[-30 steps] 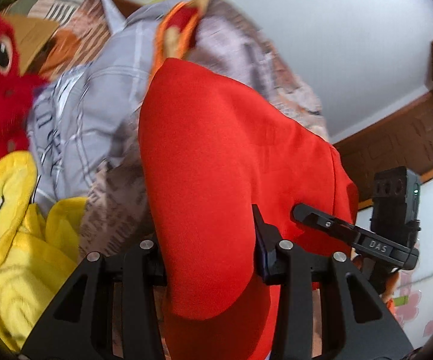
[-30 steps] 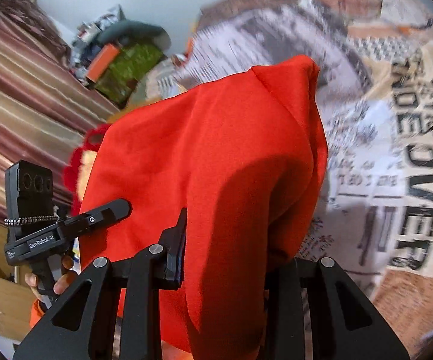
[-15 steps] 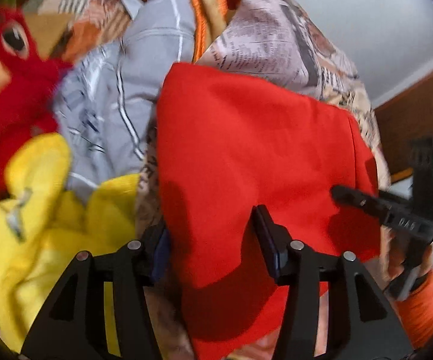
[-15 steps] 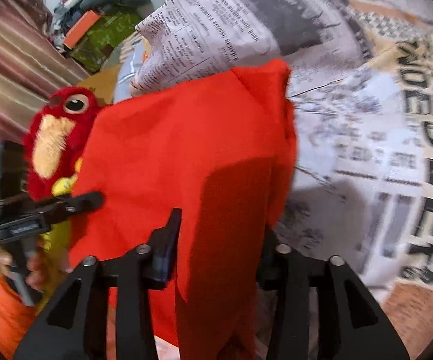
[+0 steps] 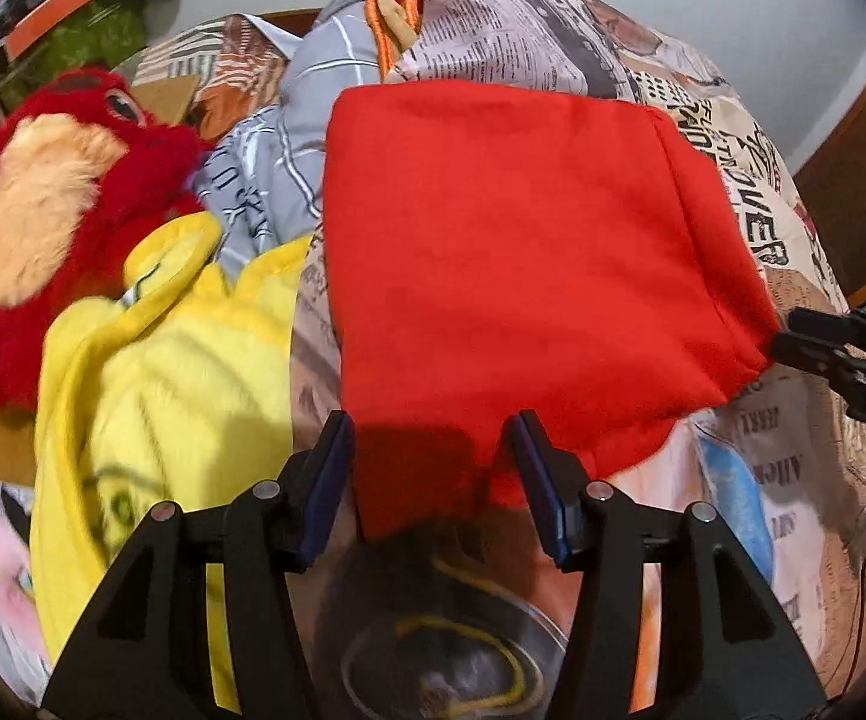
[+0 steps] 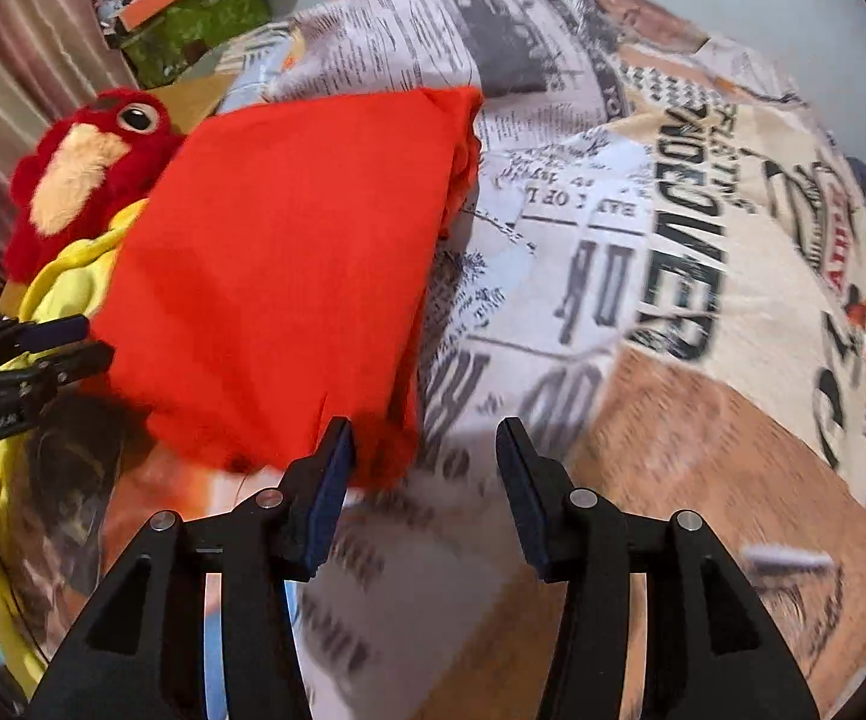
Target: Fold large clothes
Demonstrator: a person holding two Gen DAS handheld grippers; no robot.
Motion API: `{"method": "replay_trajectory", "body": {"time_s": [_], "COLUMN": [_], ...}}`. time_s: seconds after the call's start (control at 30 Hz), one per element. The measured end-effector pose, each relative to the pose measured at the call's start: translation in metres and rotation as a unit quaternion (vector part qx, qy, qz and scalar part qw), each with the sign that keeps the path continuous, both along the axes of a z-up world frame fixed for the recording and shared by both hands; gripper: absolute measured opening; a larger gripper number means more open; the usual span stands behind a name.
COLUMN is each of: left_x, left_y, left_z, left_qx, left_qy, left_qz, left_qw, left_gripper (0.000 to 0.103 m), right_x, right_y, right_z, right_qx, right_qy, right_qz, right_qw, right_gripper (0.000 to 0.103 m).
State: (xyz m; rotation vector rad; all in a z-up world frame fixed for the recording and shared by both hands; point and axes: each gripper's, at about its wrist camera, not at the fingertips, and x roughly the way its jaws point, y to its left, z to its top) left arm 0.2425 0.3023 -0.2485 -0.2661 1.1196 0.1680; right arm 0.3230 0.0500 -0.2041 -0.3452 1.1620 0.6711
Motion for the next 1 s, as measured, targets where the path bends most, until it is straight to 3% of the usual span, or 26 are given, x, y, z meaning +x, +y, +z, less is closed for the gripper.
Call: {"method": "replay_trajectory", "body": {"time_s": [0.2,0.33,0.4,0.47,0.67,0.87,0.97,1.0], "left_x": [-0.035,-0.068,-0.088,-0.117,-0.188,-0.245,-0.263,-0.266], "left_y": [-0.030,-0.059,-0.077,-0.097,-0.138,-0.179,-0.191,-0.193], "left_z": [0.076,0.148,0.183,0.220,0.281,0.297,0.294,0.292], "left_qx": [0.041,0.072,0.098,0.127,0.161,0.198,0.215,0.216], "left_qy": [-0.078,-0.163,-0.209,-0.264,-0.376,-0.440,-0.450,-0.452], "left_qz": [0.002,-0.009,-0.016,-0.016,-0.006,-0.001,0.009,0.011], "left_qw": [0.9961,0.9840,0.9728,0.9559,0.9126,0.8760,0.8666,0.8656], "left_gripper": [0.054,0.054,0.054,0.054,0.054,0.054,0.055,0.057], "right_x": [-0.035,-0.065,-0.086,-0.106,-0.181,-0.228,-0.244,-0.247], "right_y": [-0.014,-0.024,-0.033,-0.041,-0.067,-0.079,-0.080,-0.082], "right_z": [0.066,0.125,0.161,0.188,0.247,0.259,0.257,0.255], "right_qx": [0.063,0.118,0.152,0.185,0.266,0.298,0.290,0.288], "right_qy": [-0.051,-0.113,-0.152,-0.187,-0.290,-0.327,-0.353,-0.358], "right_qz": [-0.005,-0.005,0.000,0.004,0.019,0.023,0.010,0.004], "right_qw": [0.997,0.987,0.977,0.965,0.919,0.896,0.889,0.888], "right_gripper": [0.045,0.045,0.045,0.045,0.045,0.045,0.047,0.055]}}
